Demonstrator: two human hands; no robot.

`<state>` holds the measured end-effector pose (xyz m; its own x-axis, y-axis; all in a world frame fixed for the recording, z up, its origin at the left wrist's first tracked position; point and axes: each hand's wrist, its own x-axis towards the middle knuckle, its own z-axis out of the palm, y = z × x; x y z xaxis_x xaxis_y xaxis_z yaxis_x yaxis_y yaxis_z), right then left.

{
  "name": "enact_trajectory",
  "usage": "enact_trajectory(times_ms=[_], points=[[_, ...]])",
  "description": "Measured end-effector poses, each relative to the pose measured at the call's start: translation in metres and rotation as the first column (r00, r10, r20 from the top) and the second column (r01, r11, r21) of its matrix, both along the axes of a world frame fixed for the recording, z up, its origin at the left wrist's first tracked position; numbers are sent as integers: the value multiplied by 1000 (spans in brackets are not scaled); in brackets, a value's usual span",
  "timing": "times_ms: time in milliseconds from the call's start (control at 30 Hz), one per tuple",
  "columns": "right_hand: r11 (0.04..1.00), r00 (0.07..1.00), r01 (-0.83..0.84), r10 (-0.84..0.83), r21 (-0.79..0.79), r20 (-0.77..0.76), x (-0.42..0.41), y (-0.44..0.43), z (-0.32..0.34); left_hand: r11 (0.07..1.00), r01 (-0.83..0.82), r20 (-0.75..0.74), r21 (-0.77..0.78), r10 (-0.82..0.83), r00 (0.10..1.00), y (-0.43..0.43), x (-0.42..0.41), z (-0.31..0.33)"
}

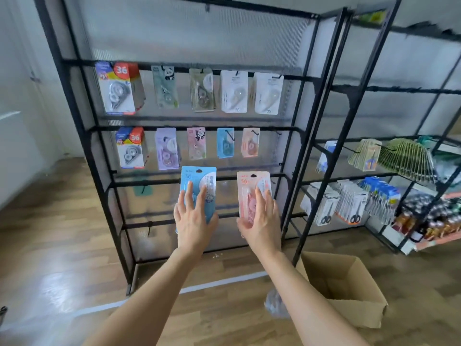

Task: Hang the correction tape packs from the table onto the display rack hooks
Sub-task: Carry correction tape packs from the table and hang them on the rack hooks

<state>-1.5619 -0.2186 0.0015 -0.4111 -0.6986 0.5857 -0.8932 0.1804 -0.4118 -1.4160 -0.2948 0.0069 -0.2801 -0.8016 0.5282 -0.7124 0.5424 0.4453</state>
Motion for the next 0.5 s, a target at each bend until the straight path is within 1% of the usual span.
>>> enact_trajectory(times_ms=[167, 333, 500], points=[[997, 999, -37, 38, -62, 17, -18, -48, 11, 999, -10, -31, -30, 9, 999, -40, -15, 13], [988, 997, -80, 79, -135, -15, -30, -78, 14, 998, -45, -22, -48, 44, 999, -67, -27, 10], [987, 996, -91, 91, -131, -2, -58, -101, 9, 998, -55, 20, -41, 56, 998, -87, -56, 4]])
